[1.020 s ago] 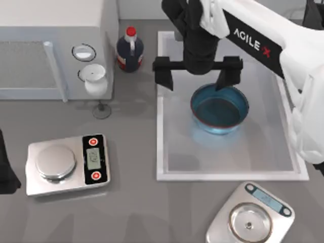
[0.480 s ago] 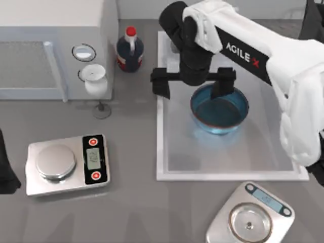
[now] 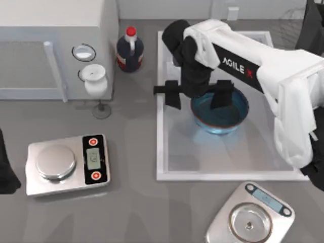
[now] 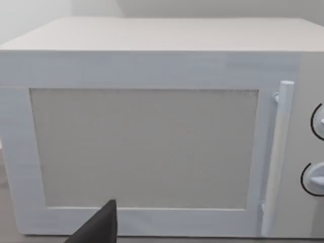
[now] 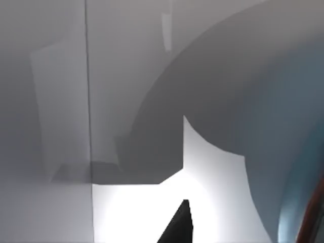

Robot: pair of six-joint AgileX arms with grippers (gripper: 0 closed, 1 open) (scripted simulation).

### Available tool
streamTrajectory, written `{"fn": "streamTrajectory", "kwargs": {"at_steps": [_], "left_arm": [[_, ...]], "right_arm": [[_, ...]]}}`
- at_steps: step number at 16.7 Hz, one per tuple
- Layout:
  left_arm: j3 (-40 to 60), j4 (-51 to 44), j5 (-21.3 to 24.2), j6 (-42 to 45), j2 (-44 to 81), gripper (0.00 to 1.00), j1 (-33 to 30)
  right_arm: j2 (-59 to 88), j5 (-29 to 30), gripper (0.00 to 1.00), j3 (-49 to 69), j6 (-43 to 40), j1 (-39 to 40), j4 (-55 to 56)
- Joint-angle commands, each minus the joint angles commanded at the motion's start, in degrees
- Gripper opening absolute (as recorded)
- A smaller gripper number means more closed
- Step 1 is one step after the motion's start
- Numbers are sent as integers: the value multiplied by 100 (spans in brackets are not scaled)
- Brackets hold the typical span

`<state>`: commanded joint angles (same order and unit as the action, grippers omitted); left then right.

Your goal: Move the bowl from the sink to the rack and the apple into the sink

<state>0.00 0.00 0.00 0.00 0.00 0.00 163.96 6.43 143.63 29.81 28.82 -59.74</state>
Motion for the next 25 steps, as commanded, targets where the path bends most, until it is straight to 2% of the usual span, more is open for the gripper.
{"fn": "streamTrajectory", "kwargs": {"at_steps": [13, 25], "left_arm": [[0, 0, 0, 0, 0, 100, 0], [0, 0, 0, 0, 0, 100, 0]], "right_arm": [[0, 0, 2, 0, 0, 0, 0], [-219, 23, 0, -148, 97, 94, -112]]}}
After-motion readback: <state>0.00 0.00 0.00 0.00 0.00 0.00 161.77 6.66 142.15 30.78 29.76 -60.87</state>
